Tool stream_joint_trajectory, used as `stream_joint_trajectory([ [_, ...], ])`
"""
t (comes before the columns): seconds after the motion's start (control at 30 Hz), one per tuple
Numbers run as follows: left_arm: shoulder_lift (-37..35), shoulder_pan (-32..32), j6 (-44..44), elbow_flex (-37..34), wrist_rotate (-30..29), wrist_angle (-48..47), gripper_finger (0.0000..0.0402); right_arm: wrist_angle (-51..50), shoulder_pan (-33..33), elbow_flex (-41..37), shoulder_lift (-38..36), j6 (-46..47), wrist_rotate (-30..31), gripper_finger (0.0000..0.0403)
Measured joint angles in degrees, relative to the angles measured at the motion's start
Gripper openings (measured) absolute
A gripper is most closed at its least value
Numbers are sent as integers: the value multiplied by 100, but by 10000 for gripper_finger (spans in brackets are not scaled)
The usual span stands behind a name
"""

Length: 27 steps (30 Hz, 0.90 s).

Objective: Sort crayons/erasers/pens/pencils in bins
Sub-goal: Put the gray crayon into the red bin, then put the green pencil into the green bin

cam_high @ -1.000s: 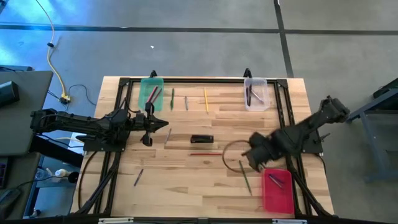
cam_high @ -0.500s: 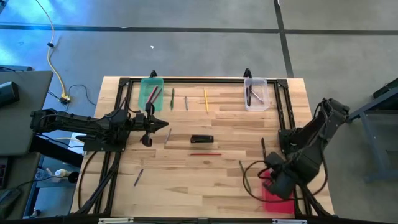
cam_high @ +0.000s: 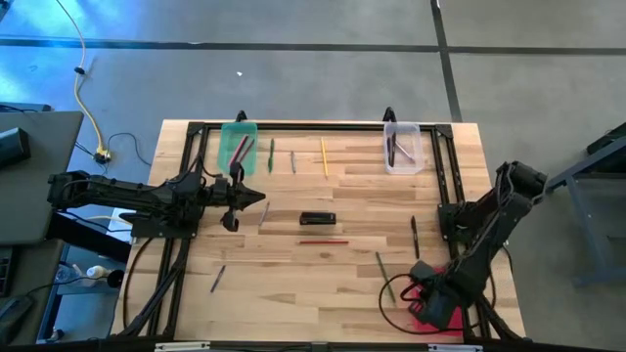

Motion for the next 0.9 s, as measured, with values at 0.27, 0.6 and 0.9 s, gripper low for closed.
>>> stream_joint_trajectory([
  [0.27,0,-1,-42,0,1,-41,3,625,43,-646,207,-27,-415,14],
  [0.6,0,-1,-68,0,0,-47,3,620,36,-800,207,-165,-368,17],
  [0.9,0,-1,-90,0,2,-188,3,630,36,-795,207,-182,-932,93],
])
